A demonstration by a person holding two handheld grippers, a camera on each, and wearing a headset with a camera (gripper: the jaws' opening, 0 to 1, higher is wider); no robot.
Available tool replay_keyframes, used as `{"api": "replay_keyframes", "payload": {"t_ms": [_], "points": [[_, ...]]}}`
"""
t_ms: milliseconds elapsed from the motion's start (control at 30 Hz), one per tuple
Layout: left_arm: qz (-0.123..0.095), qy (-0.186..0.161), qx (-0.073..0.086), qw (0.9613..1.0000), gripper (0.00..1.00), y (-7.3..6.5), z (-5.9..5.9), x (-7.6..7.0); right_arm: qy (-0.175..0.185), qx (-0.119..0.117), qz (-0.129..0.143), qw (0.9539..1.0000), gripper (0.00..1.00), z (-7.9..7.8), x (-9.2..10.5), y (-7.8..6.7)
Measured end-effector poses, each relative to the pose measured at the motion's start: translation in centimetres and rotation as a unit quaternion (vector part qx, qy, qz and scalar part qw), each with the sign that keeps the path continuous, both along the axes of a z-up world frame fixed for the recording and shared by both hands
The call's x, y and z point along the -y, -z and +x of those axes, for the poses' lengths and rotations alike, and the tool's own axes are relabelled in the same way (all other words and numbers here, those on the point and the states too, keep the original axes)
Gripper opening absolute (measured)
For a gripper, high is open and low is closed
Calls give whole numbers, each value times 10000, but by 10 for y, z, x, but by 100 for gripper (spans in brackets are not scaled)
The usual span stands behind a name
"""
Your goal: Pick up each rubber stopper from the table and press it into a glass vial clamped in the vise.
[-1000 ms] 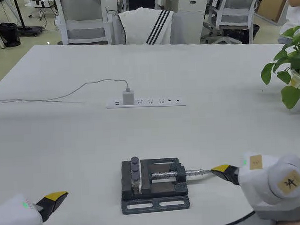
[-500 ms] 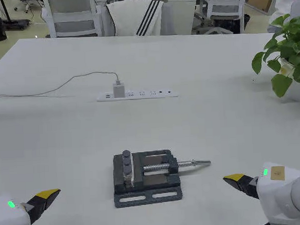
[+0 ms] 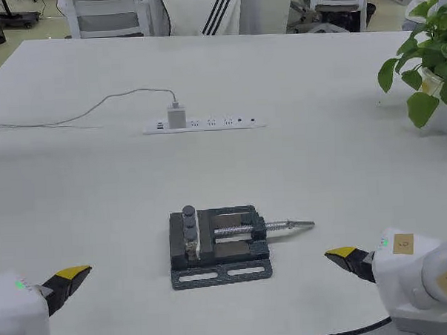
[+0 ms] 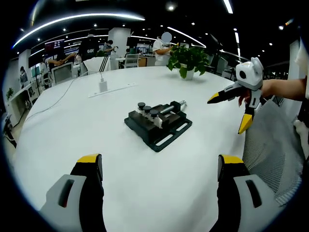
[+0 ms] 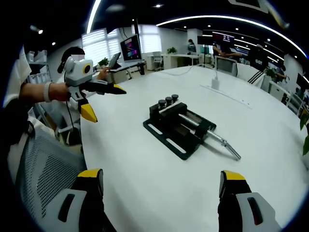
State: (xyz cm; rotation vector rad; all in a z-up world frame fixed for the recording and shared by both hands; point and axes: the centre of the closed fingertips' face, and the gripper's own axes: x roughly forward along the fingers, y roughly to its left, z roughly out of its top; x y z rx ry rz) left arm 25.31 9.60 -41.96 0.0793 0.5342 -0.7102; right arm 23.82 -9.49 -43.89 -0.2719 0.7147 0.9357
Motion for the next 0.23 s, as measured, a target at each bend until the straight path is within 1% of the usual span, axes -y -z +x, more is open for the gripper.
{"api": "replay_keyframes", "payload": {"t_ms": [233], "points": [[21, 39, 32, 10000, 99, -1, 2, 0, 44, -65, 53, 10000, 99, -2, 1, 1]]}}
